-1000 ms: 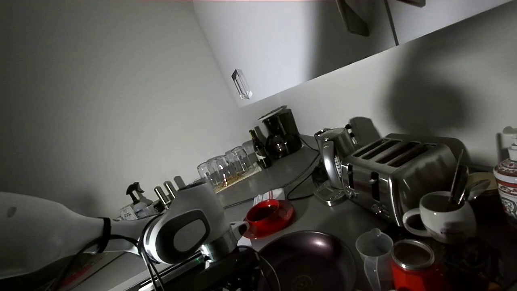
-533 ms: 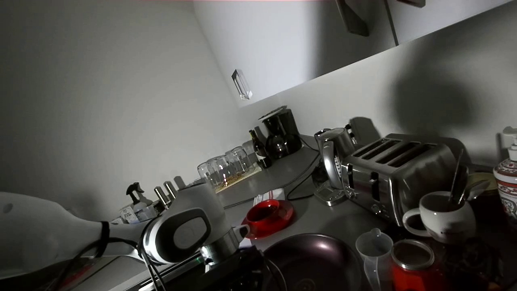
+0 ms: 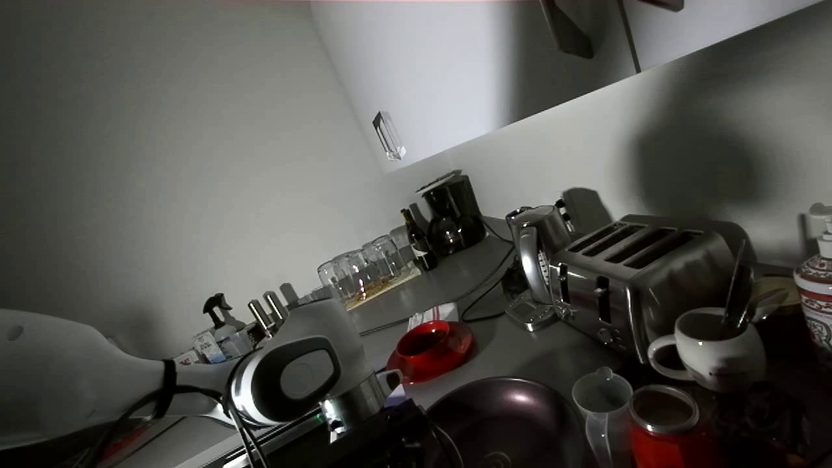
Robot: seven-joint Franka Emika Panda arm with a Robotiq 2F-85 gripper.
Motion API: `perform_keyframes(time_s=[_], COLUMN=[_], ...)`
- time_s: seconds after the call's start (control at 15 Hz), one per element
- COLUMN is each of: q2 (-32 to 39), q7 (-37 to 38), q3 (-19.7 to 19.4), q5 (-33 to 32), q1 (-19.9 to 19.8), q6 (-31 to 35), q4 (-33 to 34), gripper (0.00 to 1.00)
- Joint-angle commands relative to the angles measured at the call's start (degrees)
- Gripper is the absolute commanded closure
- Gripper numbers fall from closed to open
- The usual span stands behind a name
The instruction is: Move the pan slightly to the right on the counter
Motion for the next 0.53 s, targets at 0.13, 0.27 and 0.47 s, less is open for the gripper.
perform_keyframes(time_s=[0.13,0.27,0.47], q2=[-0.47,-0.41,-0.49], q7=[-1.81,-2.02,-1.69], q3=[-1.05,-1.07,-0.94], q5=[-0.98,-0.95,-0.38], q1=[0.83,0.87,0.89], q6=[-4.49,-5.08,-5.22], q4=[0.28,0.36,0.43], gripper=[0.26,0.11,0.0])
